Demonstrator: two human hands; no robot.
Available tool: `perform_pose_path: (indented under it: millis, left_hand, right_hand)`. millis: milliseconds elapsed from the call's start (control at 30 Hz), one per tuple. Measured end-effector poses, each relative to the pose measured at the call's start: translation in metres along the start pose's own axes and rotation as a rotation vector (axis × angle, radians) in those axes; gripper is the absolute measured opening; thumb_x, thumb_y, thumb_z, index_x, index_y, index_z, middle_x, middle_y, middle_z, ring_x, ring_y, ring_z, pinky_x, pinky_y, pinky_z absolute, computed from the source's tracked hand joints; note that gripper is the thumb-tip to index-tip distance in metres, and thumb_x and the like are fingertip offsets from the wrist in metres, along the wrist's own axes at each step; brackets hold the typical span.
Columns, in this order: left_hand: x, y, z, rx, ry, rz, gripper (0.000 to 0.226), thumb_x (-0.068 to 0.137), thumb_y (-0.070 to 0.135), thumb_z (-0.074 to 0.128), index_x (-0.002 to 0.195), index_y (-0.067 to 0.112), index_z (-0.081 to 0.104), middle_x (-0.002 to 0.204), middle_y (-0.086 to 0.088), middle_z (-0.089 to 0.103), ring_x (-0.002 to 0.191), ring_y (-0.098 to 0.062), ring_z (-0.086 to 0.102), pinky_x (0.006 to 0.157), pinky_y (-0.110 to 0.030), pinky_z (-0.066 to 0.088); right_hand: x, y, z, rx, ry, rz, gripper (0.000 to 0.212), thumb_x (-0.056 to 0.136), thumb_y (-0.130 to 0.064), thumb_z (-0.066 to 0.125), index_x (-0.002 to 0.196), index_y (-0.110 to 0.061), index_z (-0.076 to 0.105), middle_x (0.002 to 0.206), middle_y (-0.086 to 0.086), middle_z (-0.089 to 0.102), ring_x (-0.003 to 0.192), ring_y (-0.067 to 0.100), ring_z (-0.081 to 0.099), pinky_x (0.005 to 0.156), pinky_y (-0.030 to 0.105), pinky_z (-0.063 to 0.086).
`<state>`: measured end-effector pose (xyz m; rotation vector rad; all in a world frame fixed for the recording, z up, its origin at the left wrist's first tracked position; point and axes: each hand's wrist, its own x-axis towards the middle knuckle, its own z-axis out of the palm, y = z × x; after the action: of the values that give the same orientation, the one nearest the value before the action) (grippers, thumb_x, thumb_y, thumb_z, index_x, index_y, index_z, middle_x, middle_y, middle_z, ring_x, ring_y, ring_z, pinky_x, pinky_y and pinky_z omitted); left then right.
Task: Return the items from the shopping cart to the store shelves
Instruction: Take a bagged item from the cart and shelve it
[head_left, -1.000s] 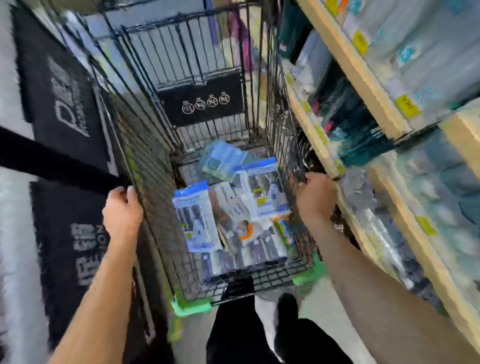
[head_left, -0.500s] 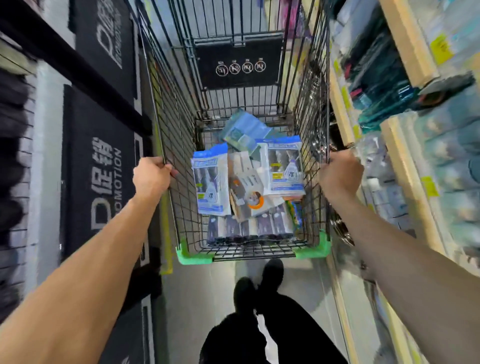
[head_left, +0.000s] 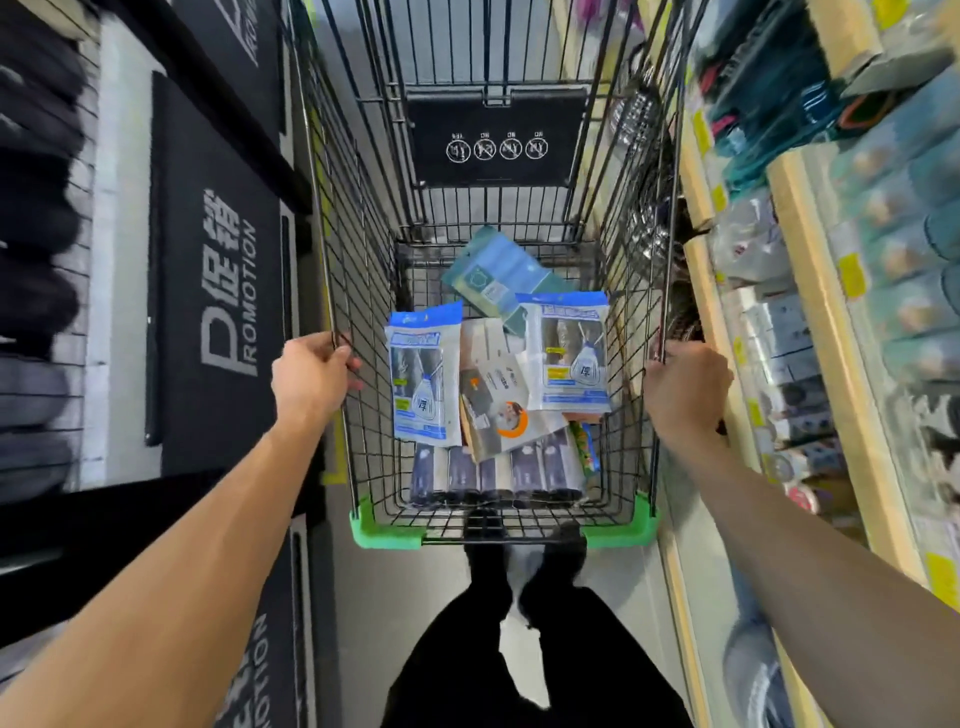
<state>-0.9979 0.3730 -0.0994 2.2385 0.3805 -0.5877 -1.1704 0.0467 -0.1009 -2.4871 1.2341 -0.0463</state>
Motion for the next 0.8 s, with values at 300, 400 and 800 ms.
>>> perform_pose_path:
  millis: [300, 400, 800]
  left_hand:
    - [-0.071, -0.058, -0.015, -0.004, 0.117, -0.061, 0.027, 0.100, 0.014, 0.052, 0.080, 0.026, 0.065, 0.078, -0.003, 0.074, 0.065, -0.026, 0.073, 0.077, -0.048, 0.062]
    - [-0.084, -0.075, -0.021, 0.012, 0.133, -0.068, 0.022, 0.099, 0.019, 0.056, 0.081, 0.025, 0.068, 0.083, -0.002, 0.075, 0.069, -0.024, 0.073, 0.082, -0.046, 0.061]
    - [0.007, -0.022, 0.062, 0.575, 0.112, 0.734, 0.032, 0.082, -0.003, 0.051, 0.106, 0.011, 0.067, 0.109, -0.013, 0.064, 0.102, -0.037, 0.060, 0.081, -0.043, 0.050]
  right_hand:
    - [-0.059, 0.021, 0.011, 0.021, 0.029, -0.092, 0.024, 0.091, -0.009, 0.066, 0.106, 0.010, 0.064, 0.099, 0.026, 0.067, 0.095, 0.038, 0.062, 0.077, 0.038, 0.045]
    - [-0.066, 0.023, 0.012, 0.063, -0.034, 0.026, 0.029, 0.093, -0.015, 0.065, 0.120, -0.004, 0.063, 0.111, 0.014, 0.067, 0.101, 0.027, 0.061, 0.070, 0.025, 0.038]
    - [-0.051, -0.056, 0.113, 0.046, -0.075, -0.654, 0.031, 0.074, 0.008, 0.062, 0.095, -0.012, 0.072, 0.097, 0.005, 0.065, 0.097, 0.028, 0.059, 0.085, 0.032, 0.043]
